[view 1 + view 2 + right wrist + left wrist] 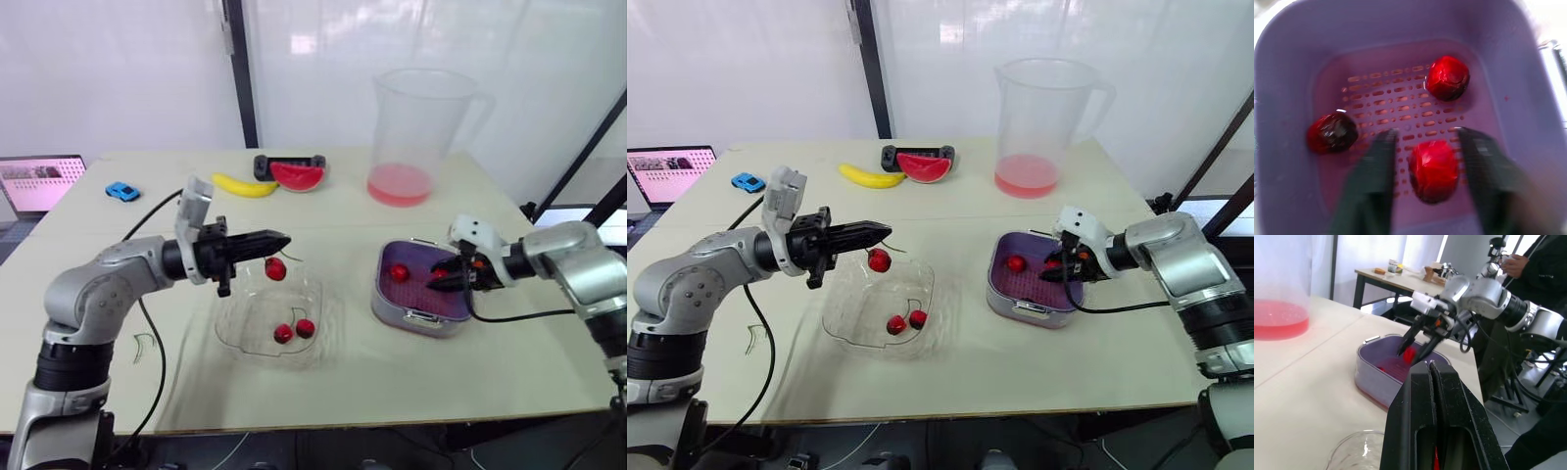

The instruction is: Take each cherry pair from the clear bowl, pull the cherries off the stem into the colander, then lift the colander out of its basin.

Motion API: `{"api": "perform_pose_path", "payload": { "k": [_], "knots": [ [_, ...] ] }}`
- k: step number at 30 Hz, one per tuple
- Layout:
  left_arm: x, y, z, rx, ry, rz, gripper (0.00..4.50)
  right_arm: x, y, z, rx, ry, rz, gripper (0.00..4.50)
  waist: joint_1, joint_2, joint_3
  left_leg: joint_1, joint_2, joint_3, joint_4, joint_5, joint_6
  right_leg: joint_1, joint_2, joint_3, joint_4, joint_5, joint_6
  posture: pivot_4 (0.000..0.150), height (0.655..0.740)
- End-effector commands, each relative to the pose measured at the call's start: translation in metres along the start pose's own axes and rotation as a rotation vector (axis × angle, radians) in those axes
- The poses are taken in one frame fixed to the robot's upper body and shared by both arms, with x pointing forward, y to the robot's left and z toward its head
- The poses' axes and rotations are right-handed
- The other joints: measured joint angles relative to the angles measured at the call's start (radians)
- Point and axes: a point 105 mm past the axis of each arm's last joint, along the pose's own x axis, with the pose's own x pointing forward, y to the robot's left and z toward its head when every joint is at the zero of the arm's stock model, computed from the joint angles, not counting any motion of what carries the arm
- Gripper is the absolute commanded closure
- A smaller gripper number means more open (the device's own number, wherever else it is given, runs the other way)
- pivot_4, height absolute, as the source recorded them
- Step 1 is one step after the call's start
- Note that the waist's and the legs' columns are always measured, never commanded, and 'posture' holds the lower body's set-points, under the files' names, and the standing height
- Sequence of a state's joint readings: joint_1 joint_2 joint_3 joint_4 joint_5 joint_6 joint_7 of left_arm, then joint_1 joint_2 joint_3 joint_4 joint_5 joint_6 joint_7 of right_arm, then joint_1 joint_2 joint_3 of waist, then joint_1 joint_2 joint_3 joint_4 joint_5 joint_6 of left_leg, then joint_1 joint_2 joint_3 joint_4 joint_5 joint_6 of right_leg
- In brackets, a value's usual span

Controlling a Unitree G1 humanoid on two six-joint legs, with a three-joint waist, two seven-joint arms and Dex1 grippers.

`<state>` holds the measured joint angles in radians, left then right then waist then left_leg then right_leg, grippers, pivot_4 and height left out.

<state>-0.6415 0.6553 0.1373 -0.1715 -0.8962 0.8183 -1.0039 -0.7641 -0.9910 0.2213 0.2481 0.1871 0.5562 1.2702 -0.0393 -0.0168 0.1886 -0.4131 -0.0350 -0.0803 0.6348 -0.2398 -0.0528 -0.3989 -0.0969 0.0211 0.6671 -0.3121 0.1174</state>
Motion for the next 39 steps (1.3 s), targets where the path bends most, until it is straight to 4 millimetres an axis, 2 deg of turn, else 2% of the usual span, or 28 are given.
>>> {"api": "perform_pose_path", "payload": {
  "k": [1, 2, 4, 8, 10, 12, 15, 18, 25, 33, 37, 39],
  "knots": [
    [0.0, -0.006, 0.014, 0.066, -0.031, -0.01, 4.5, -0.02, -0.008, 0.018, -0.033, -0.052, -0.047, 0.55, 0.0, 0.0, 0.0, 0.0, 0.0, 0.0, 0.0, 0.0, 0.0, 0.0, 0.0, 0.0, 0.0, 0.0, 0.0, 0.15, 0.74],
    [0.0, -0.006, 0.015, 0.07, -0.036, -0.009, 4.5, -0.022, -0.008, 0.022, -0.036, -0.063, -0.049, 0.06, 0.0, 0.0, 0.0, 0.0, 0.0, 0.0, 0.0, 0.0, 0.0, 0.0, 0.0, 0.0, 0.0, 0.0, 0.0, 0.15, 0.74],
    [0.0, -0.007, 0.018, 0.081, -0.06, -0.014, 4.5, -0.027, -0.006, 0.033, -0.037, -0.107, -0.04, 0.02, 0.0, 0.0, 0.0, 0.0, 0.0, 0.0, 0.0, 0.0, 0.0, 0.0, 0.0, 0.0, 0.0, 0.0, 0.0, 0.15, 0.74],
    [0.005, -0.009, 0.025, 0.096, -0.11, -0.035, 4.5, -0.039, 0.023, 0.085, -0.057, -0.307, 0.106, 0.02, -0.003, 0.001, 0.0, 0.0, 0.0, 0.0, 0.0, 0.0, 0.0, 0.0, 0.0, 0.0, 0.0, 0.0, 0.0, 0.15, 0.74],
    [0.007, -0.008, 0.025, 0.093, -0.111, -0.04, 4.5, -0.033, 0.043, 0.111, -0.085, -0.4, 0.196, 0.02, -0.007, 0.001, 0.0, 0.0, 0.001, -0.001, 0.0, 0.0, 0.0, 0.0, 0.001, 0.0, 0.0, 0.0, 0.0, 0.15, 0.74],
    [0.008, -0.008, 0.024, 0.089, -0.109, -0.045, 4.5, -0.027, 0.054, 0.126, -0.092, -0.454, 0.242, 0.02, -0.005, 0.0, 0.0, 0.0, 0.001, -0.001, 0.0, 0.0, 0.0, 0.0, 0.002, 0.0, 0.0, 0.0, 0.0, 0.15, 0.74],
    [0.012, -0.008, 0.024, 0.086, -0.102, -0.061, 4.5, -0.004, 0.077, 0.149, -0.132, -0.523, 0.322, 0.02, -0.002, 0.0, 0.0, 0.0, 0.001, -0.002, 0.0, 0.0, 0.0, 0.001, 0.001, -0.001, 0.0, 0.0, 0.0, 0.15, 0.74],
    [0.015, -0.007, 0.026, 0.093, -0.107, -0.065, 4.5, 0.014, 0.093, 0.164, -0.154, -0.554, 0.362, 0.02, 0.003, 0.0, 0.0, 0.0, 0.0, -0.002, 0.001, 0.001, -0.001, 0.001, 0.0, -0.001, 0.0, 0.0, 0.0, 0.15, 0.74],
    [0.019, -0.008, 0.024, 0.102, -0.1, -0.071, 4.5, 0.028, 0.116, 0.191, -0.195, -0.622, 0.423, 0.02, -0.004, 0.0, 0.0, -0.001, 0.0, -0.003, 0.002, 0.002, -0.003, 0.001, 0.0, -0.002, 0.001, 0.0, 0.0, 0.15, 0.74],
    [0.018, -0.007, 0.025, 0.105, -0.096, -0.066, 4.5, 0.036, 0.124, 0.196, -0.175, -0.643, 0.452, 0.02, -0.003, 0.0, 0.0, -0.001, 0.0, -0.003, 0.002, 0.001, -0.003, 0.0, 0.0, -0.002, 0.001, 0.0, 0.0, 0.15, 0.74],
    [0.016, -0.007, 0.022, 0.095, -0.088, -0.07, 4.5, 0.041, 0.126, 0.198, -0.15, -0.652, 0.457, 1.23, -0.005, 0.0, 0.0, -0.001, 0.0, -0.003, 0.002, 0.001, -0.002, 0.0, 0.0, -0.002, 0.001, 0.0, 0.0, 0.15, 0.74],
    [0.015, -0.006, 0.02, 0.092, -0.08, -0.069, 4.5, 0.043, 0.125, 0.199, -0.136, -0.661, 0.447, 2.3, -0.005, 0.0, 0.0, -0.001, 0.0, -0.003, 0.002, 0.001, -0.002, 0.0, 0.0, -0.002, 0.001, 0.0, 0.0, 0.15, 0.74]
  ]
}}
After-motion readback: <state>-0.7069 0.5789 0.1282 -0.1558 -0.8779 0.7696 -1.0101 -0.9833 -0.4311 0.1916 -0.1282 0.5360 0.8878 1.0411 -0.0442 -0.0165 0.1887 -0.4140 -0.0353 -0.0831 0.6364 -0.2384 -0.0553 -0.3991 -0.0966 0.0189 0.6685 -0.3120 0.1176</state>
